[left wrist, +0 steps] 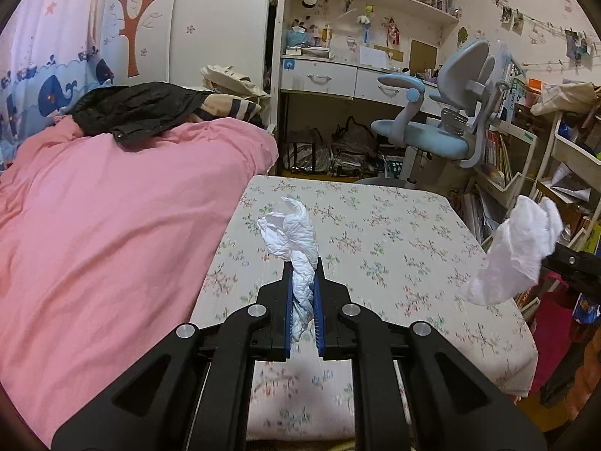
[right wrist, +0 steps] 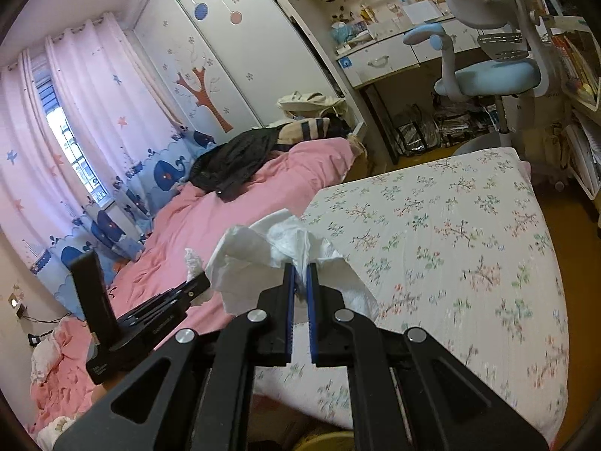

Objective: Collect trash
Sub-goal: 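Carry both tissues over the yellow bin with both tools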

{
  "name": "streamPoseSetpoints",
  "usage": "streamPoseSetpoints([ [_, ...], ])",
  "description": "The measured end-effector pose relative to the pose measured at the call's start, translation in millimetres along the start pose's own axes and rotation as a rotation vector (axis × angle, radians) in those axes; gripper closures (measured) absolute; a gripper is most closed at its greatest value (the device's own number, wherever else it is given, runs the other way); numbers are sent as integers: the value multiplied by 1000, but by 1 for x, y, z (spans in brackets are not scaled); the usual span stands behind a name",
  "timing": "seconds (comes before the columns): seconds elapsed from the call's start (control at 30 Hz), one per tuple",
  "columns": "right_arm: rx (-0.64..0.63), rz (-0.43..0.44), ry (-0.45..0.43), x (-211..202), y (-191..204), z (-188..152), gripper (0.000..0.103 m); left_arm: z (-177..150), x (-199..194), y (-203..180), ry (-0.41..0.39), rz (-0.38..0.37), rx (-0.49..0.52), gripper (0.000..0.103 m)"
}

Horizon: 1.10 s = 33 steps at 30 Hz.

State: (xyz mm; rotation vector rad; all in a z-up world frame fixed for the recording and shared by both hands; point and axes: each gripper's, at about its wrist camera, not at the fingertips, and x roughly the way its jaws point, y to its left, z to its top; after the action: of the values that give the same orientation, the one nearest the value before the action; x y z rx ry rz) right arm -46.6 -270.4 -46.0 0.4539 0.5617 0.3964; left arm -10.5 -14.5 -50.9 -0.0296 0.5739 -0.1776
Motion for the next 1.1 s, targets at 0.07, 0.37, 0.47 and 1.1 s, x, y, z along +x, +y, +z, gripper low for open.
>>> streamPoseSetpoints([
  [0.07,6,2,-3,-7,-1,-6,96,-6,-7,-1,0,12,6,94],
  [0.37,45,26,-11,-26,-2,-24,96,-23,-38,-9,-22,34,35,94],
  [0.47,47,33,-13,-32,0,-28,96,-28,-47,-13,-26,33,41,94],
  [1.1,113,63,-25,-73,-7,-61,96,-66,-88,-39,-38,19,79,94],
])
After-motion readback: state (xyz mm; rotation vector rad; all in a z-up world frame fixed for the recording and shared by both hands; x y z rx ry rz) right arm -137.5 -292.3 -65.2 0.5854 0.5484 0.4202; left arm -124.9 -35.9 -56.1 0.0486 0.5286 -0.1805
